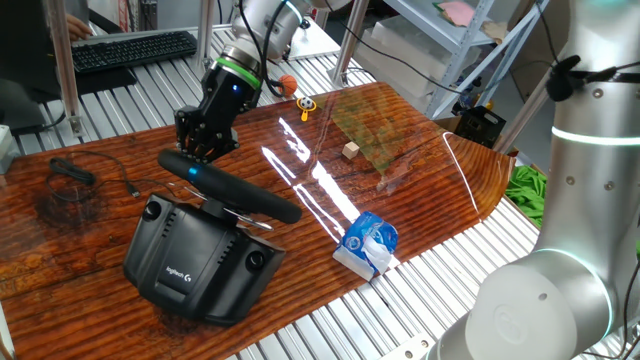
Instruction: Rotate the steering wheel 90 degrees clockwise
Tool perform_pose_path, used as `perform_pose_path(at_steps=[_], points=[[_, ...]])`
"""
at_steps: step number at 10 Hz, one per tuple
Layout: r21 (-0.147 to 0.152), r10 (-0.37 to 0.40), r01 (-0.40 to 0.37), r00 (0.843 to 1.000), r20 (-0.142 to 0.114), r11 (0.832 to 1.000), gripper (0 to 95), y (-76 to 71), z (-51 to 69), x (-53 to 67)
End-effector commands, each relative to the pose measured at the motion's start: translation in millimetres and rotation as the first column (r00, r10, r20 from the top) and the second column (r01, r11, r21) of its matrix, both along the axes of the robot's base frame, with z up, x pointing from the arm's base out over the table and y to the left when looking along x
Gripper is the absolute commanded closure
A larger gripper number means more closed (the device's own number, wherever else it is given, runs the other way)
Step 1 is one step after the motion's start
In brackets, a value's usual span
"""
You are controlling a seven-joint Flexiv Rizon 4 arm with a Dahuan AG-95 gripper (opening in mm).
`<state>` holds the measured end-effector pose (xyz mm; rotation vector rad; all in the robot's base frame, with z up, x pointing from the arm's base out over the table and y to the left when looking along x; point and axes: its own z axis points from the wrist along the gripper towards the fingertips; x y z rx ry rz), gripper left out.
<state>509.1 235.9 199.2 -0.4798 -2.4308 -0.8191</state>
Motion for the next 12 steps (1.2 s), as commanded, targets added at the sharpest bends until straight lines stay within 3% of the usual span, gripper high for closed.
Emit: perform_pose_path(at_steps=[1,10,12], points=[[-0.02,0.006,-0.006,1.0,0.022,1.0,95.0,-0.5,-4.9,1.7],[-0.039,0.012,-0.011,0.999,0.04,0.999,95.0,-8.4,-17.2,20.4],[-0.048,0.018,-0.015,0.998,0.057,0.999,95.0,-15.0,-21.6,23.8]])
